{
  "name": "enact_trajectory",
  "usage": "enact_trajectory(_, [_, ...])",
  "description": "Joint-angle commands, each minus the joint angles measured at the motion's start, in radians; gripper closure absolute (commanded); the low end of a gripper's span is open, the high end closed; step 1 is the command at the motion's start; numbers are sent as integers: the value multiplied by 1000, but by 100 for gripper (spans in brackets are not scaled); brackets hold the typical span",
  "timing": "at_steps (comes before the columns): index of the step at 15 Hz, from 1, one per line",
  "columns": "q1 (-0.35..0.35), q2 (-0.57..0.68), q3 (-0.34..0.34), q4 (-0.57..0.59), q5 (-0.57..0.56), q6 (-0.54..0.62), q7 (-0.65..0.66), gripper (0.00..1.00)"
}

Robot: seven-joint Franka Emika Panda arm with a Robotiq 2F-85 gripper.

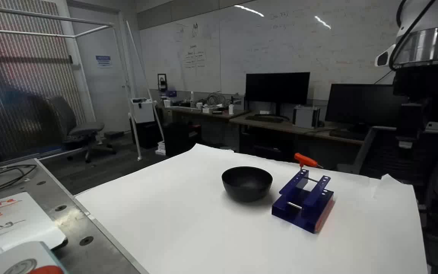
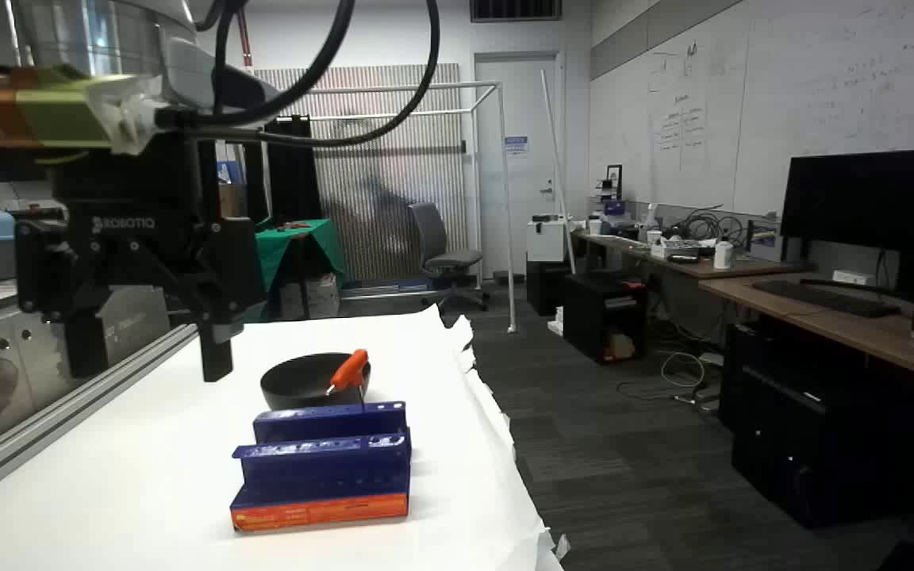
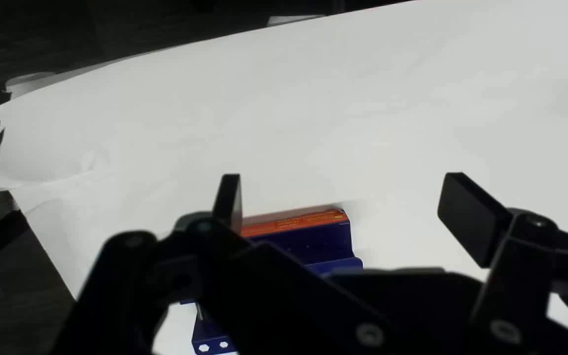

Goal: Put the orange object into the black bowl.

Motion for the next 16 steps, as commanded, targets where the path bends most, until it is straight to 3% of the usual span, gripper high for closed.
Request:
enact_trajectory(1, [8,0,-7,2,-4,-2,3,0])
enact_trajectory(10, [8,0,-7,4,-4,-2,3,0])
enact_trajectory(16, [15,171,-5,106,48,266,30,0])
